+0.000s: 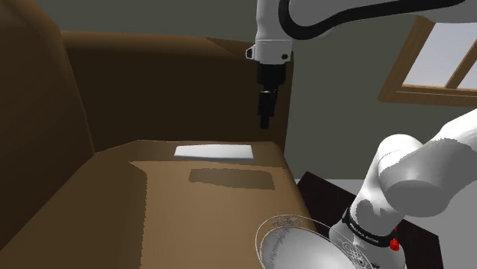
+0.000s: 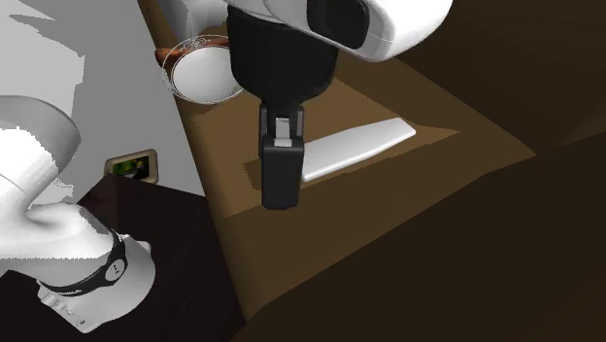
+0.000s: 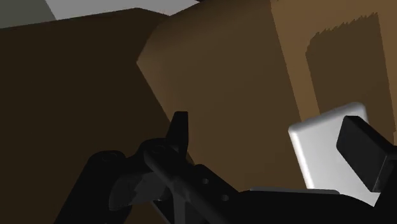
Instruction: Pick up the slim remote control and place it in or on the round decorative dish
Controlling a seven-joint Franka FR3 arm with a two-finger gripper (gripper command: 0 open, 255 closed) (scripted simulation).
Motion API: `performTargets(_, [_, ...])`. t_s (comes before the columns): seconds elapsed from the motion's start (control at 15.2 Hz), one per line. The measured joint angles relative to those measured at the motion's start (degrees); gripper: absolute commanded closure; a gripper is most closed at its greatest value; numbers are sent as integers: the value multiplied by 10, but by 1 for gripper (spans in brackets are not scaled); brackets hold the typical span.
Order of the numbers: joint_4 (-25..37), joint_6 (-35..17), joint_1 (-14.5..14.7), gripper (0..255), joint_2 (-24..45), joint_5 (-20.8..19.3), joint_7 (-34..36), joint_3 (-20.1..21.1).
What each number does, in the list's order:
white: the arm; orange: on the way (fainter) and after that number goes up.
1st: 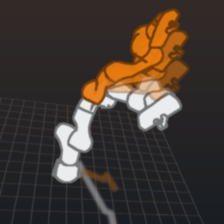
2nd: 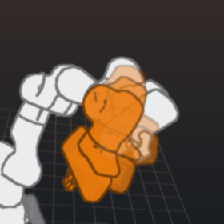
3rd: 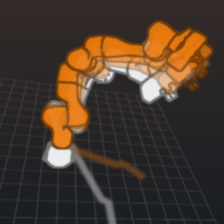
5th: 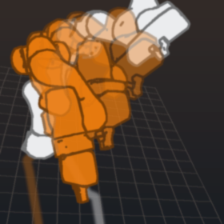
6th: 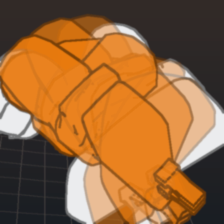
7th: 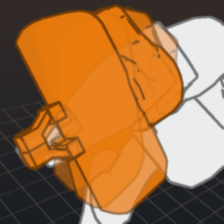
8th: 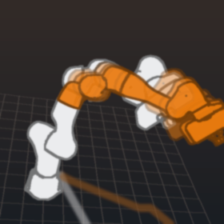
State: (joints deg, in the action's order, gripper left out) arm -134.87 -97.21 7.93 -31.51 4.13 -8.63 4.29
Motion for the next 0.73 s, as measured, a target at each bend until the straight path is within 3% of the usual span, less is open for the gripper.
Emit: performTargets(0.73, [84, -123, 69, 0, 153, -17, -50, 80])
